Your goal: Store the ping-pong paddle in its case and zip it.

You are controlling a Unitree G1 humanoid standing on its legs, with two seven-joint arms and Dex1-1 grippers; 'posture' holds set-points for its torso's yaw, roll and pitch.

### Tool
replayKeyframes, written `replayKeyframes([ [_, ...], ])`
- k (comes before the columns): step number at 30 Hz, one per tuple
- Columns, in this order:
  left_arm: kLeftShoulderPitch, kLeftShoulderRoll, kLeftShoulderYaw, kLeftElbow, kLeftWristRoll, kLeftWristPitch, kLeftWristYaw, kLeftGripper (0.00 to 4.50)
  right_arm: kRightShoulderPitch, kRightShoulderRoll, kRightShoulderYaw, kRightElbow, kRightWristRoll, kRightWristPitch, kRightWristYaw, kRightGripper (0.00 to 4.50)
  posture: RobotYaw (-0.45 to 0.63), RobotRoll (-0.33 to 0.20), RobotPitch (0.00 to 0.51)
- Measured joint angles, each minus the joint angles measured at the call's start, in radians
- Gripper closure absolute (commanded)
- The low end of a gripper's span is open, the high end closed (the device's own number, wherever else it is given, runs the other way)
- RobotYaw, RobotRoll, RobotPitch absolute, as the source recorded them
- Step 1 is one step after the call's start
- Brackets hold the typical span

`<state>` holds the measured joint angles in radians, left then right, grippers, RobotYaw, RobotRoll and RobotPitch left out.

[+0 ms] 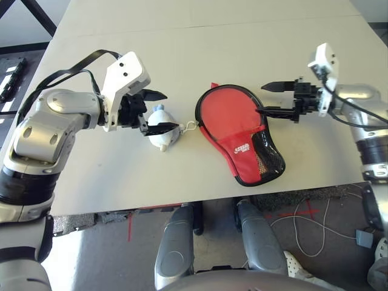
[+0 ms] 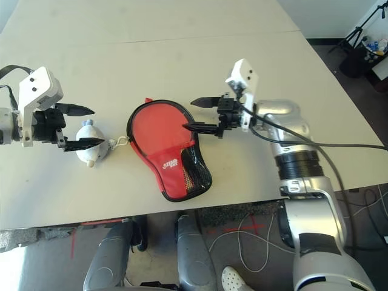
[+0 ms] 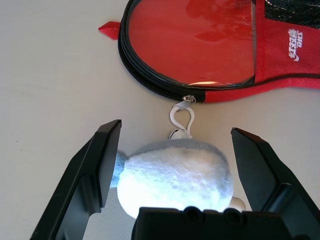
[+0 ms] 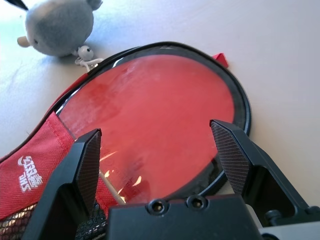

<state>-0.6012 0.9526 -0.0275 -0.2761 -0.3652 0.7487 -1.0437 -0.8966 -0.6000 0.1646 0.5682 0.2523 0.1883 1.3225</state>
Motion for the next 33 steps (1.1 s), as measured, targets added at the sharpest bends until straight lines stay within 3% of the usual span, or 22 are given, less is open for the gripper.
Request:
replayKeyframes([
  [12, 0.023, -0.006, 0.02, -0.008, -0.041, 0.032, 0.038, 0.0, -0.058, 0.075, 0.044, 0.205, -0.151, -0.217, 0.03, 0.04, 0.05, 0.0, 0.291],
  [22, 0.042, -0.005, 0.019, -0.006, -0.051, 0.045, 0.042, 0.0, -0.082, 0.09, 0.043, 0.264, -0.177, -0.252, 0.027, 0.04, 0.04, 0.0, 0.293],
  [33, 0.036, 0.023, -0.034, 0.041, 0.021, 0.078, 0.07, 0.0, -0.081, 0.093, 0.039, 0.263, -0.178, -0.249, 0.028, 0.04, 0.03, 0.0, 0.294],
])
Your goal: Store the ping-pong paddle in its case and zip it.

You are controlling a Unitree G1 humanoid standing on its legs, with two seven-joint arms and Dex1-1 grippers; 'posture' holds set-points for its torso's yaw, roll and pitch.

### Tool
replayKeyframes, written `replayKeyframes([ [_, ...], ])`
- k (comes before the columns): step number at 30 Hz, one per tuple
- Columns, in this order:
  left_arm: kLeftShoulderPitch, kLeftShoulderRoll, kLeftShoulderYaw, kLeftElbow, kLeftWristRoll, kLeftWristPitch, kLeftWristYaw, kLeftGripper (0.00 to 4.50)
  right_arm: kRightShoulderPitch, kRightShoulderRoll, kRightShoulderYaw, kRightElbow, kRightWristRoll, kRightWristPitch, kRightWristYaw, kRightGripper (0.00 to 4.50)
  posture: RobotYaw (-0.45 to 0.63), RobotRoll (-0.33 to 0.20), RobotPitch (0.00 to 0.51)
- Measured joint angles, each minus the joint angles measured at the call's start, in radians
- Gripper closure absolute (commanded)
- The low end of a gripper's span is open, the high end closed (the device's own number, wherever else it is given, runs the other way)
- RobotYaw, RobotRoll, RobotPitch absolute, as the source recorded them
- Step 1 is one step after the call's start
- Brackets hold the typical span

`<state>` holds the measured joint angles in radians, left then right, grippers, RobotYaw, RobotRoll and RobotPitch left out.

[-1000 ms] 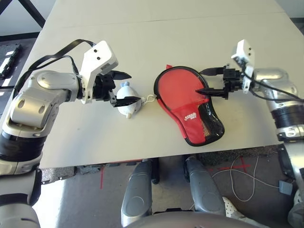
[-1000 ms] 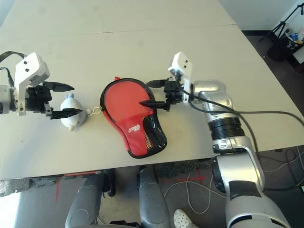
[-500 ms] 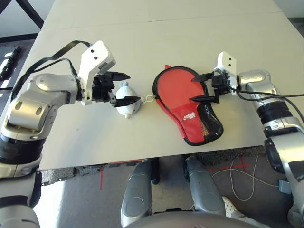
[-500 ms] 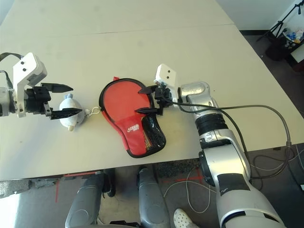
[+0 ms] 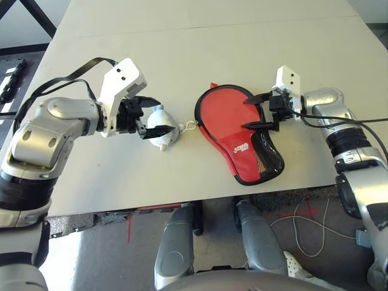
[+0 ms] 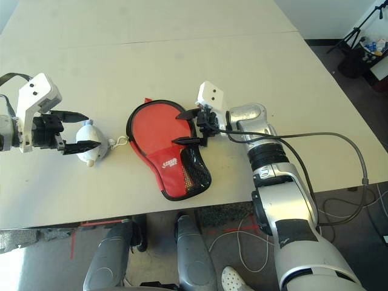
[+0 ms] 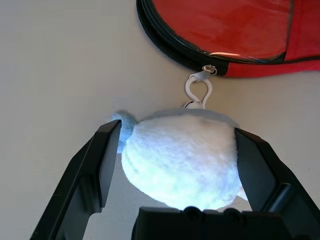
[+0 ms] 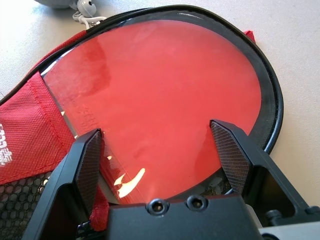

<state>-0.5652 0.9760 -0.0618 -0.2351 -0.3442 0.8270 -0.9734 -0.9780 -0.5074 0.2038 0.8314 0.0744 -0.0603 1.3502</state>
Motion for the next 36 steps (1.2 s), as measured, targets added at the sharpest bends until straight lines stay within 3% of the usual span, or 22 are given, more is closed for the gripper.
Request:
replayKeyframes([
  [6, -0.016, 0.0, -0.025, 0.001, 0.0, 0.082, 0.0, 0.0, 0.001, 0.002, -0.001, -0.004, -0.002, 0.006, -0.001, 0.04, 0.03, 0.0, 0.296],
  [7, -0.016, 0.0, -0.034, 0.001, 0.0, 0.097, 0.0, 0.19, 0.002, 0.002, -0.001, -0.007, -0.002, 0.006, -0.001, 0.01, 0.03, 0.0, 0.297],
  [10, -0.019, 0.0, -0.04, 0.0, -0.005, 0.134, -0.001, 0.86, 0.004, 0.004, -0.002, -0.012, -0.002, 0.009, -0.003, 0.0, 0.03, 0.0, 0.297],
  [13, -0.021, 0.017, -0.048, -0.004, -0.011, 0.165, -0.005, 1.82, 0.006, 0.006, -0.002, -0.016, -0.002, 0.013, -0.007, 0.0, 0.03, 0.0, 0.297],
  [18, -0.026, 0.03, -0.065, -0.003, -0.007, 0.156, -0.009, 3.3, 0.009, 0.007, -0.003, -0.022, -0.002, 0.016, -0.008, 0.0, 0.03, 0.0, 0.297],
  [22, -0.05, 0.026, -0.081, 0.024, 0.014, 0.125, -0.008, 4.25, 0.015, 0.007, -0.005, -0.034, -0.002, 0.017, -0.008, 0.0, 0.03, 0.0, 0.297],
  [26, -0.098, 0.001, -0.112, 0.087, 0.065, 0.066, 0.005, 4.4, 0.02, 0.005, -0.005, -0.042, -0.002, 0.017, -0.008, 0.0, 0.03, 0.0, 0.297],
  [36, -0.331, -0.174, -0.168, 0.424, 0.277, -0.198, 0.13, 4.4, 0.041, -0.001, -0.007, -0.085, -0.003, 0.028, -0.01, 0.0, 0.02, 0.0, 0.3],
])
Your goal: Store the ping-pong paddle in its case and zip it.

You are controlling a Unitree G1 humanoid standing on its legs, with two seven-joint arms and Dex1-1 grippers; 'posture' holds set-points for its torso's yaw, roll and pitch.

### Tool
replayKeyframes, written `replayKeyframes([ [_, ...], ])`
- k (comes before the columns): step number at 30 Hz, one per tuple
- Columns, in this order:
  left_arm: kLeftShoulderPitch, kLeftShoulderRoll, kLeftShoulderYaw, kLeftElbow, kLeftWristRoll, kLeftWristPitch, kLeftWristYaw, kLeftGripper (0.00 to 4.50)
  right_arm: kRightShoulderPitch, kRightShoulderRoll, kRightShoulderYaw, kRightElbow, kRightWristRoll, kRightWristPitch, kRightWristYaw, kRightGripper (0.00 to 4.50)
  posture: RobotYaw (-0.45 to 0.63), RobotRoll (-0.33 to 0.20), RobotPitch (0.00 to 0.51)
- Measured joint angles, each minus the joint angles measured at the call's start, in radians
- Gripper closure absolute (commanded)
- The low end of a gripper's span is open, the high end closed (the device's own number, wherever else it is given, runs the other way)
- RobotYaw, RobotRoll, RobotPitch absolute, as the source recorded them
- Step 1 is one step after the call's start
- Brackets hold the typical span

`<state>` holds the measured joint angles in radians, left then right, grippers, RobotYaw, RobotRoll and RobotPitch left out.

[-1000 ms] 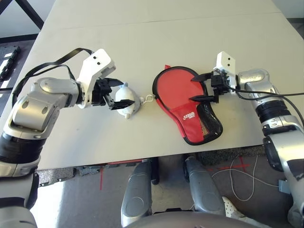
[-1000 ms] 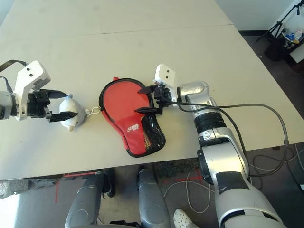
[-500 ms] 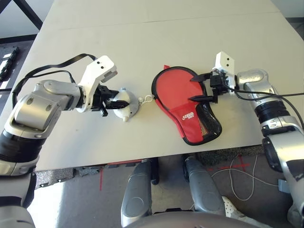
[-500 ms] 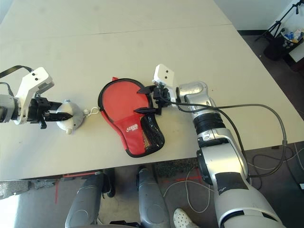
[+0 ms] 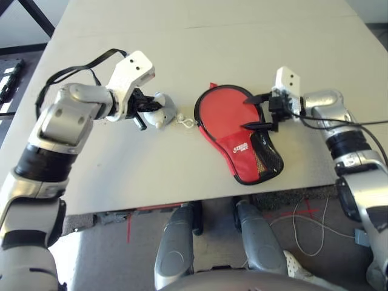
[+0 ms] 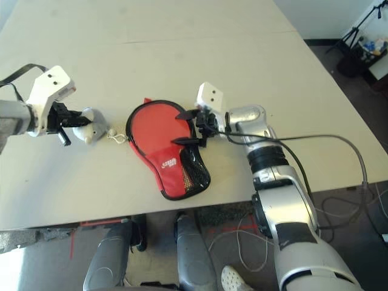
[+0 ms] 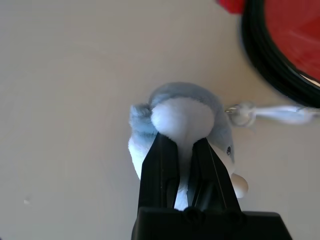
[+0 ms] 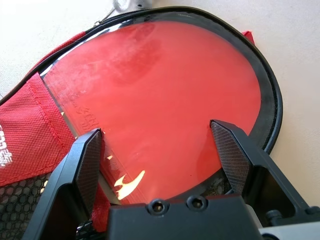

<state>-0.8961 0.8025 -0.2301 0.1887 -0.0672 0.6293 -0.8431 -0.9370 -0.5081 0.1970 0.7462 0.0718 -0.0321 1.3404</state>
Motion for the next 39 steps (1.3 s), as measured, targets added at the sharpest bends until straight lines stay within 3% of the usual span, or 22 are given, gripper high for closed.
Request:
replayKeyframes([
  [11, -0.264, -0.274, -0.021, 0.487, 0.132, -0.314, 0.108, 4.4, 0.017, 0.003, 0.0, -0.041, 0.0, 0.02, -0.008, 0.0, -0.01, 0.0, 0.302],
  [21, -0.466, -0.44, -0.009, 0.906, 0.196, -0.567, 0.257, 4.4, 0.044, -0.001, -0.006, -0.1, 0.0, 0.047, -0.014, 0.0, -0.04, 0.0, 0.301],
  [27, -0.528, -0.519, 0.02, 1.038, 0.215, -0.651, 0.333, 4.4, 0.065, -0.004, -0.015, -0.139, 0.001, 0.066, -0.019, 0.0, -0.07, 0.0, 0.3],
  [36, -0.587, -0.613, 0.064, 1.108, 0.23, -0.702, 0.429, 4.41, 0.089, -0.006, -0.021, -0.186, 0.002, 0.089, -0.03, 0.0, -0.09, 0.0, 0.302],
  [39, -0.592, -0.647, 0.065, 1.112, 0.235, -0.702, 0.383, 4.41, 0.093, -0.007, -0.024, -0.193, 0.002, 0.096, -0.03, 0.0, -0.09, 0.0, 0.304],
])
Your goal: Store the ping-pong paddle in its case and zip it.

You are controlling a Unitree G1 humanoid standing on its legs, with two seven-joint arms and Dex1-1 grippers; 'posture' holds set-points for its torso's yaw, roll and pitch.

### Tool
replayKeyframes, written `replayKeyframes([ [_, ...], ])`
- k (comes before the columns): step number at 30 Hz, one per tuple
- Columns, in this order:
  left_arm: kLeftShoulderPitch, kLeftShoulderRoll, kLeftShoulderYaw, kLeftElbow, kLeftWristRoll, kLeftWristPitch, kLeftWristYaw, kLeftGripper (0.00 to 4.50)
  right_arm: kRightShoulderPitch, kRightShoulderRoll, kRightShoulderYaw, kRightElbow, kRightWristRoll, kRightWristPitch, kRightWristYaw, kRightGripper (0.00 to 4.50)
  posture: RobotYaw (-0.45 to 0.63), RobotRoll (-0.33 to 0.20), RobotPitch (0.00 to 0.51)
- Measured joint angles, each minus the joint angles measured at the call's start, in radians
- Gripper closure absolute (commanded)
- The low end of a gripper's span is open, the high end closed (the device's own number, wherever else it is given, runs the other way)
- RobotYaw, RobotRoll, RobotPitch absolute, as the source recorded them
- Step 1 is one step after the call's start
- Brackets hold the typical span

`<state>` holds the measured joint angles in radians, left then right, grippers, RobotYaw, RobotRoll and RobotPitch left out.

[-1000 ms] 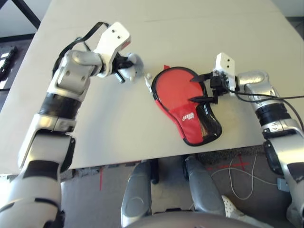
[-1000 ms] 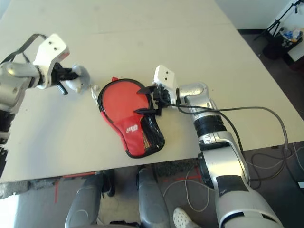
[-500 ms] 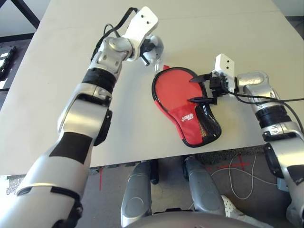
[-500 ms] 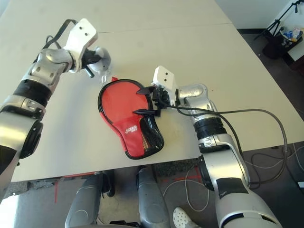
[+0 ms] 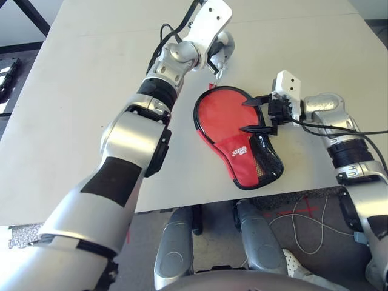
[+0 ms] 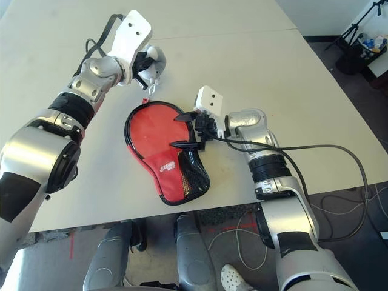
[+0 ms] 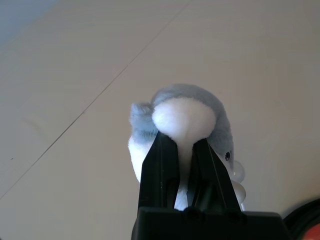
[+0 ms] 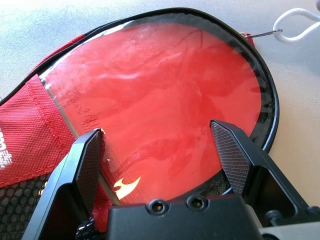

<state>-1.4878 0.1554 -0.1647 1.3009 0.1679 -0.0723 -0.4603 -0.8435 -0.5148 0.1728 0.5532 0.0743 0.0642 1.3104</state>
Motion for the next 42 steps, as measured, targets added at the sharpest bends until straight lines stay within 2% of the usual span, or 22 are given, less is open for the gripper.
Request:
replayKeyframes([
  [2, 0.0, -0.023, -0.01, 0.0, 0.001, 0.0, -0.101, 4.41, 0.002, 0.0, 0.0, -0.005, 0.0, 0.004, -0.001, 0.0, -0.09, 0.0, 0.304],
  [6, 0.007, -0.065, -0.009, -0.007, -0.004, -0.009, -0.25, 3.09, 0.004, 0.001, 0.0, -0.009, 0.0, 0.005, -0.003, 0.0, -0.08, 0.0, 0.306],
  [11, 0.008, -0.118, 0.04, -0.054, -0.047, -0.03, -0.263, 1.42, 0.003, 0.006, 0.0, -0.008, 0.0, 0.005, -0.008, 0.0, -0.08, 0.0, 0.308],
  [15, -0.012, -0.111, 0.068, -0.067, -0.062, -0.036, -0.243, 0.15, 0.003, 0.015, 0.0, -0.006, 0.0, 0.004, -0.011, 0.0, -0.07, 0.0, 0.308],
  [22, -0.051, -0.042, 0.078, -0.093, -0.067, -0.036, -0.258, 0.05, 0.002, 0.018, 0.0, 0.001, 0.0, 0.003, -0.013, 0.0, -0.06, 0.0, 0.31],
  [27, -0.036, 0.056, 0.052, -0.137, -0.043, -0.038, -0.329, 0.05, 0.002, 0.022, 0.0, 0.003, 0.001, 0.0, -0.013, 0.0, -0.05, 0.0, 0.311],
  [33, 0.146, 0.21, -0.004, -0.304, -0.019, -0.034, -0.506, 0.05, 0.002, 0.023, 0.0, 0.007, 0.002, -0.004, -0.012, 0.0, -0.04, 0.0, 0.31],
  [37, 0.324, 0.274, -0.012, -0.523, -0.05, 0.041, -0.628, 0.05, -0.001, 0.025, -0.001, 0.01, 0.002, -0.006, -0.013, 0.0, -0.03, 0.0, 0.308],
  [42, 0.494, 0.363, -0.008, -0.814, -0.115, 0.182, -0.722, 0.05, -0.002, 0.025, 0.0, 0.019, 0.002, -0.01, -0.013, 0.0, -0.02, 0.0, 0.305],
])
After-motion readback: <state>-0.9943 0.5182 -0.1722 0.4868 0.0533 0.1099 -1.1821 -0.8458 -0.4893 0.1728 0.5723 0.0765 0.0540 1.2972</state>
